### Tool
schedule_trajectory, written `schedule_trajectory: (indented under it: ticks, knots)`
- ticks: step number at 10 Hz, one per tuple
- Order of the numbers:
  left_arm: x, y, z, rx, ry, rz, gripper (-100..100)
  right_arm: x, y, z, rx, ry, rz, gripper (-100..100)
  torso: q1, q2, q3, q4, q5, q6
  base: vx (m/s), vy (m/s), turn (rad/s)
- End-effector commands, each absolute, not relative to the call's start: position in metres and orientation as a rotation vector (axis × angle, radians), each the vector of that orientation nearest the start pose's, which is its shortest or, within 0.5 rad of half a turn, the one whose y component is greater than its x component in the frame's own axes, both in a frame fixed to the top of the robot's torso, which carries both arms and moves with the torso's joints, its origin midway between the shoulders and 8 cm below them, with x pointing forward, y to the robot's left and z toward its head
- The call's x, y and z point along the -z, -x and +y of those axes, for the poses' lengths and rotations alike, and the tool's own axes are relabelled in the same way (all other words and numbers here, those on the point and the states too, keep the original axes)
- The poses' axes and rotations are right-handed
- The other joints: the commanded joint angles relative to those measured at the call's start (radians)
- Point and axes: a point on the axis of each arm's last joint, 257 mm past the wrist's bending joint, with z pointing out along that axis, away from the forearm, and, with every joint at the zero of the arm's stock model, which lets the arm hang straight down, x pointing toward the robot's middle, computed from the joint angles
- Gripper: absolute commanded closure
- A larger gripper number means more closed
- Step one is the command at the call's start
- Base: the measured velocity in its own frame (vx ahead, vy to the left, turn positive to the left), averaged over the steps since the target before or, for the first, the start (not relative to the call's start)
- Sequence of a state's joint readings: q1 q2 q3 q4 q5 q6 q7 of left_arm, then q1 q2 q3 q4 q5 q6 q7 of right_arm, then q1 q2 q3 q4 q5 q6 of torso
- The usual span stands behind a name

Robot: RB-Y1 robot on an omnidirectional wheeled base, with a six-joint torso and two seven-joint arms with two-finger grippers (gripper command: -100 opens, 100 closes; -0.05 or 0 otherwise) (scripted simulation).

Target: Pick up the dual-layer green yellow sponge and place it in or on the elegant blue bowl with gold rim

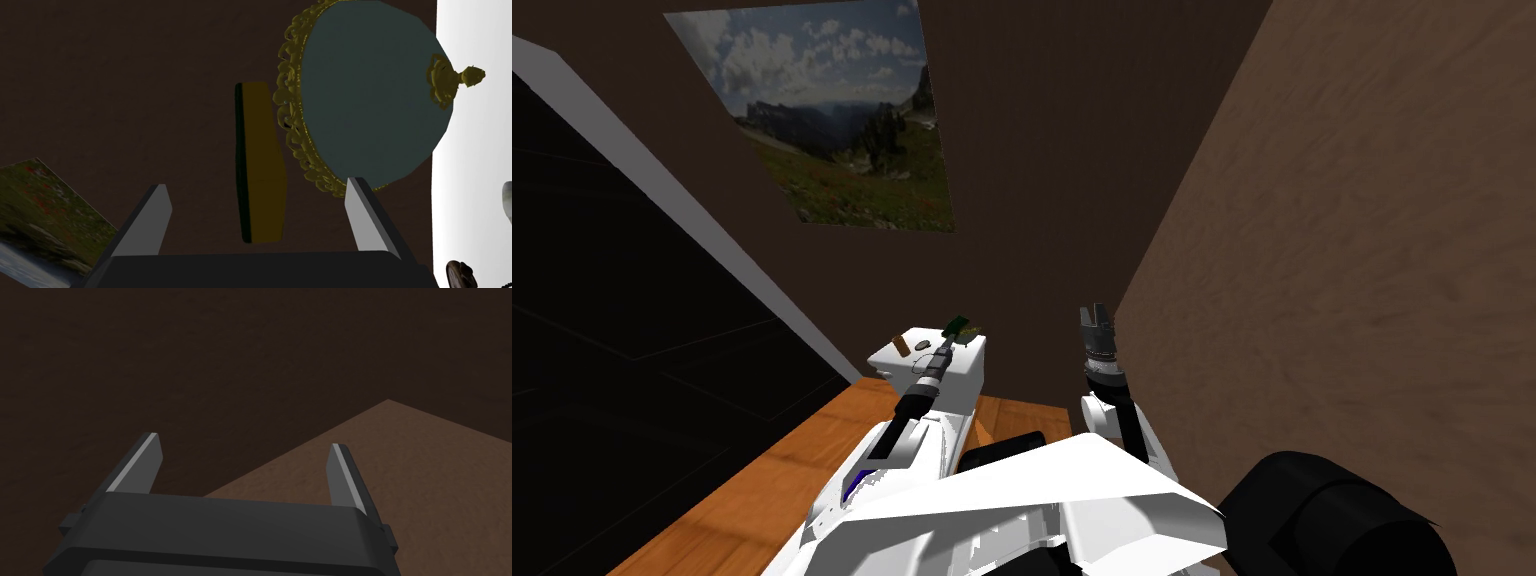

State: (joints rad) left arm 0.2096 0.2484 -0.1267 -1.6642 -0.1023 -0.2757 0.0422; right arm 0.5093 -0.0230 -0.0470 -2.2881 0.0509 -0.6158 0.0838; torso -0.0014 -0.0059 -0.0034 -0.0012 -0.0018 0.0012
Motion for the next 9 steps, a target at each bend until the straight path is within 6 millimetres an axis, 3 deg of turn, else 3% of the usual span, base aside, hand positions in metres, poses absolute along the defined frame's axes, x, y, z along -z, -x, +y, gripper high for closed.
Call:
schedule_trajectory:
  ticks: [1,2,9]
  knots:
    - [0.221,-0.474,0.231,1.171,0.830,1.319,0,-0.046,-0.320,-0.280,-1.170,-0.477,0.599,0,0.000,0.000,0.000,0.000,0.000,0.000,0.000,0.000,0.000]
    - [0.210,-0.474,0.233,1.172,0.828,1.317,-100,-0.046,-0.320,-0.280,-1.170,-0.477,0.599,0,0.000,0.000,0.000,0.000,0.000,0.000,0.000,0.000,0.000]
    - [0.174,-0.472,0.235,1.177,0.823,1.313,-100,-0.046,-0.320,-0.280,-1.170,-0.477,0.599,0,0.000,0.000,0.000,0.000,0.000,0.000,-0.001,-0.005,0.006]
